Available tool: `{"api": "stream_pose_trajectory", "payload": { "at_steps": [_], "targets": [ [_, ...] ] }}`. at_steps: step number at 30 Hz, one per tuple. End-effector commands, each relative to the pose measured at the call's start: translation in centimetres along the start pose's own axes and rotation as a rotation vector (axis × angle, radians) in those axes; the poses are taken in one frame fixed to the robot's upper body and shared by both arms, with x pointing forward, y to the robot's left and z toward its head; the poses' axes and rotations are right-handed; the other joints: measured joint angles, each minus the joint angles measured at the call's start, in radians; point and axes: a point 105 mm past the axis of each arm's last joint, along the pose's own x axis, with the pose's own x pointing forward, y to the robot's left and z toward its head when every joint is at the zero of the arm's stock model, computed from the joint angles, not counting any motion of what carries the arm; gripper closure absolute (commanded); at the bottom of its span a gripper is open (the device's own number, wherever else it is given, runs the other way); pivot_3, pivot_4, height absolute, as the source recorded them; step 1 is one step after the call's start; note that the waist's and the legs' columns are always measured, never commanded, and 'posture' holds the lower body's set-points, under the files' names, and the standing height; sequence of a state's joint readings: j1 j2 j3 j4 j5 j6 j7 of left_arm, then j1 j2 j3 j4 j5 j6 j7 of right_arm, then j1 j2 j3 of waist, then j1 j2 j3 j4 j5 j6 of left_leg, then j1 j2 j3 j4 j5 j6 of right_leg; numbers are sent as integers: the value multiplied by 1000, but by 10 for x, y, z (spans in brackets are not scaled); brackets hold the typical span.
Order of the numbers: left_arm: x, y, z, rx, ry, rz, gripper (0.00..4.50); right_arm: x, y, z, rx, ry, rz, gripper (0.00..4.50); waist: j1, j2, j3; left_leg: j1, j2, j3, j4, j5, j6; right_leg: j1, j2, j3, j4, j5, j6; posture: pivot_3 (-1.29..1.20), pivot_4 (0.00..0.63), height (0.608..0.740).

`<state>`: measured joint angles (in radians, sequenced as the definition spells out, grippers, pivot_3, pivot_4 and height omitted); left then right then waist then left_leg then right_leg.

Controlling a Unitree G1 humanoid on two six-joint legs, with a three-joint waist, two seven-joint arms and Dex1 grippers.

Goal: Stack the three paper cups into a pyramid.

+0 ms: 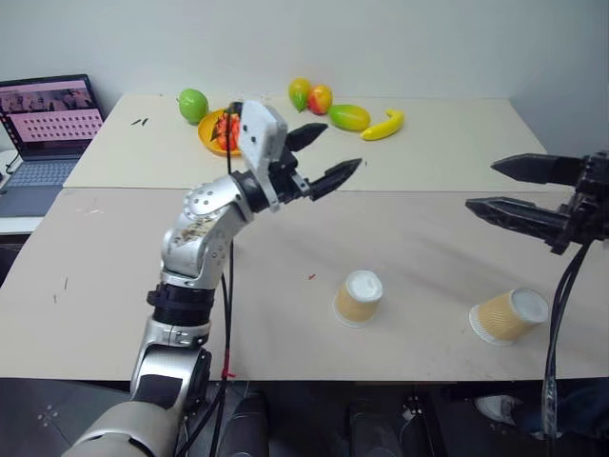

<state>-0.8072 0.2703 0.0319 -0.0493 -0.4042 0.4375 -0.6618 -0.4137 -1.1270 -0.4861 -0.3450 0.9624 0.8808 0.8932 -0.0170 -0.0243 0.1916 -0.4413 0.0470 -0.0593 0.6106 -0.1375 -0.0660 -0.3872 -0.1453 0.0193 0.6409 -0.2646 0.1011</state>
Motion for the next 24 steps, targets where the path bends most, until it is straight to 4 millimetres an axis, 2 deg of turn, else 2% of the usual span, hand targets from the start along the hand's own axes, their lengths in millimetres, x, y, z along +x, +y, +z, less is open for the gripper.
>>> {"api": "stream_pose_trajectory", "payload": {
  "at_steps": [1, 5, 8, 12, 16, 21, 24],
  "targets": [
    [-17, 33, 38, 160, -49, 233, 23, 5, -2, 8, -40, -43, 21, 0, 2, 0, 0, 0, 0, 0, 0, 0, 0, 0, 0, 0, 0, 0, 0, 0, 150, 732],
    [-53, 69, 63, 213, -58, 573, 23, 17, -1, 3, -22, -52, 85, 0, 1, 0, 0, 0, 0, 0, 0, 0, 0, 0, 0, 0, 0, 0, 0, 0, 150, 732],
    [-86, 70, 70, 245, -36, 717, 23, 26, 1, 0, -11, -57, 141, 0, 0, 0, 0, 0, 0, 0, -1, 0, 0, 0, 0, 0, -1, 0, 0, 0, 150, 732],
    [-111, 53, 55, 247, 61, 749, 23, 32, 2, -4, -7, -54, 199, 0, 2, 0, 0, 0, 0, 0, -2, 0, 0, 0, 0, 0, -1, 0, -1, 0, 150, 732],
    [-131, 21, 45, 289, 51, 723, 23, 36, 1, -7, -12, -51, 233, 0, 8, -1, 0, 0, 0, 0, -1, 0, 0, 0, 0, 0, -1, 1, -1, 0, 150, 732],
    [-168, 8, 1, 214, 131, 798, 23, 37, -1, -2, -27, -60, 245, 0, 5, -1, 0, 0, 0, 0, -1, 0, -1, 0, 0, 0, -1, 1, -3, 0, 150, 732],
    [-187, 10, -27, 113, 159, 850, 23, 36, 2, 3, -38, -57, 257, 0, 6, -1, 0, 0, 0, 0, 0, 0, -1, 0, 1, 0, 0, 1, -4, 0, 150, 732]
  ]
}}
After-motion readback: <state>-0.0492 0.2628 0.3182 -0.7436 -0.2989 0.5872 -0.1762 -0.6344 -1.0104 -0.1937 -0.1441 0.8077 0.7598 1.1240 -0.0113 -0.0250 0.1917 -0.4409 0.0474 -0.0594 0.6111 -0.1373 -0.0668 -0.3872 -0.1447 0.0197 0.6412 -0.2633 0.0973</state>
